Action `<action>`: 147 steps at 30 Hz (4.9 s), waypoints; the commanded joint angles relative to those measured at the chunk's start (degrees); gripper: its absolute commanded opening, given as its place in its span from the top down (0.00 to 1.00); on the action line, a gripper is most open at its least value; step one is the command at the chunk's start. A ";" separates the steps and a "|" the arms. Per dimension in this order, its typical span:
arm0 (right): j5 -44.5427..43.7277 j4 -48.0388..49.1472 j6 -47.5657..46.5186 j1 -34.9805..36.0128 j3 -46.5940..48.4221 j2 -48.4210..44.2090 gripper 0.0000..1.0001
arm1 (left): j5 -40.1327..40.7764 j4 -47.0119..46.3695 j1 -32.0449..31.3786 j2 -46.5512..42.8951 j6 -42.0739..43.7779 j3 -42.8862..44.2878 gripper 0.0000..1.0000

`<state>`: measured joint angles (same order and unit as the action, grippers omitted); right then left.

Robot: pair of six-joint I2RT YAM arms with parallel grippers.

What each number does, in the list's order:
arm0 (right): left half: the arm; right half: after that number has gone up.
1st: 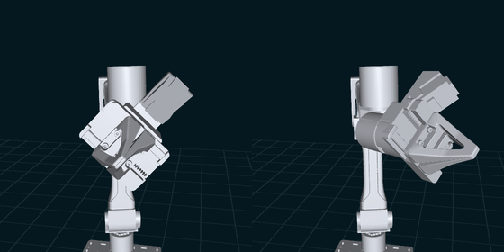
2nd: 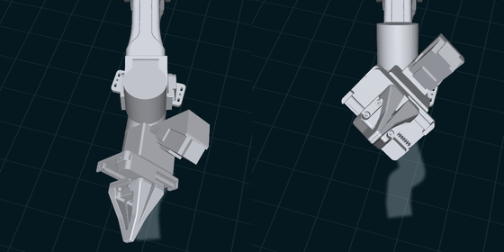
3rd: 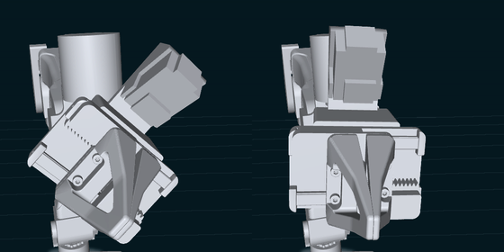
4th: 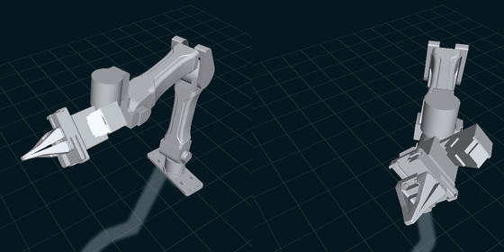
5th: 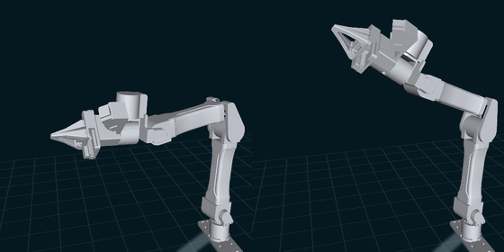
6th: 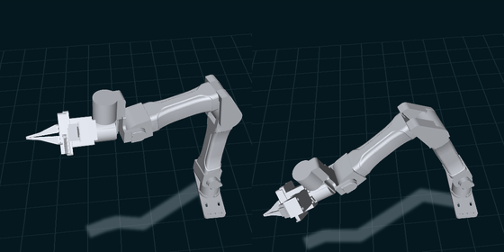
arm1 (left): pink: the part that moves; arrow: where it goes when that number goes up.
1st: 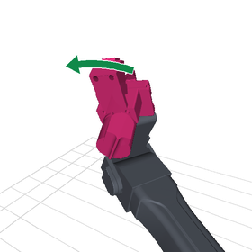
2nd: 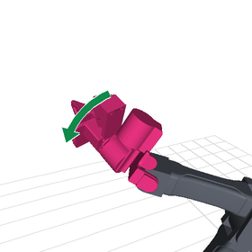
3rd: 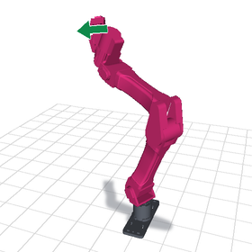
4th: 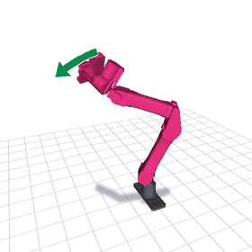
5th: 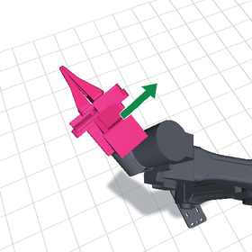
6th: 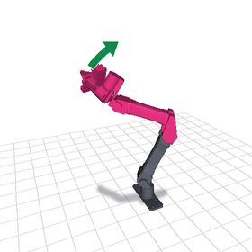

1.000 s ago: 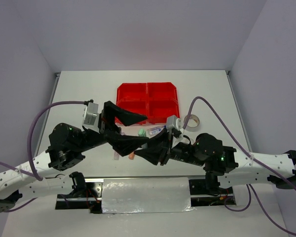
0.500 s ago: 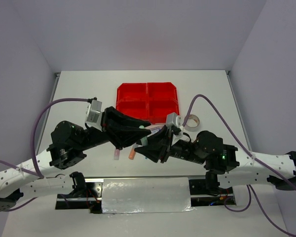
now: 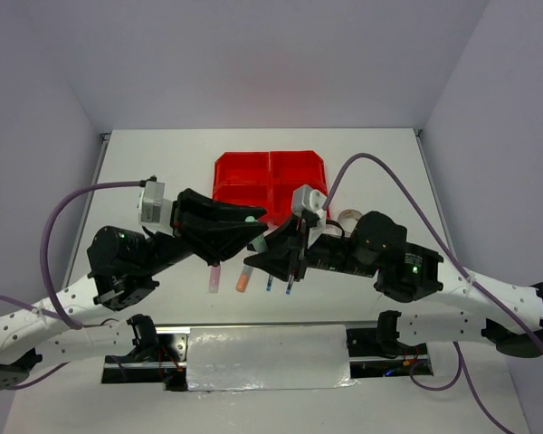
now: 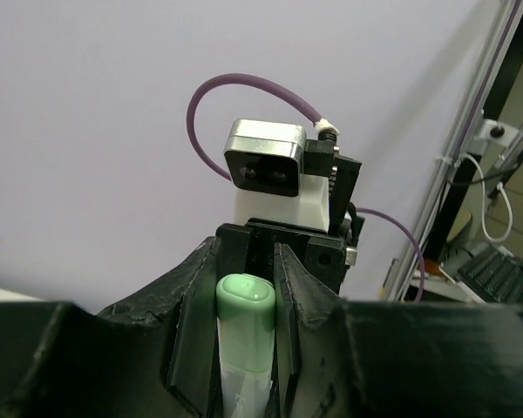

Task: Sort the stationery into containers
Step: Close the pen cap on the pen, then place the pen in the storage box, then pick up the pen from the center of the board.

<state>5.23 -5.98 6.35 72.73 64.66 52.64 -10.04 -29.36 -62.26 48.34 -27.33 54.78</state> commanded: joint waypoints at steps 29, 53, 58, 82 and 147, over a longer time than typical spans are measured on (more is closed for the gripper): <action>2.94 12.31 4.89 -5.93 2.67 5.45 1.00 | 35.69 29.01 -5.42 -4.74 -2.11 2.95 0.83; 16.21 -35.84 -33.59 -32.21 40.16 53.76 0.99 | 65.33 71.98 -5.33 -12.30 -12.22 13.79 0.01; 12.70 -40.43 -36.67 -32.92 50.56 66.52 0.99 | 63.83 74.28 -5.33 -14.58 -9.68 9.03 0.01; 11.90 -34.54 -34.21 -33.00 43.00 65.75 0.44 | 63.84 82.01 -5.33 -8.18 -22.94 4.36 0.01; -14.81 -8.09 28.54 -16.22 0.73 34.55 0.51 | 36.76 52.31 14.01 27.51 -27.07 -19.10 0.50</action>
<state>-8.99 -17.43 33.95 55.88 66.17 88.47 27.53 24.77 -48.77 75.26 -54.19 34.94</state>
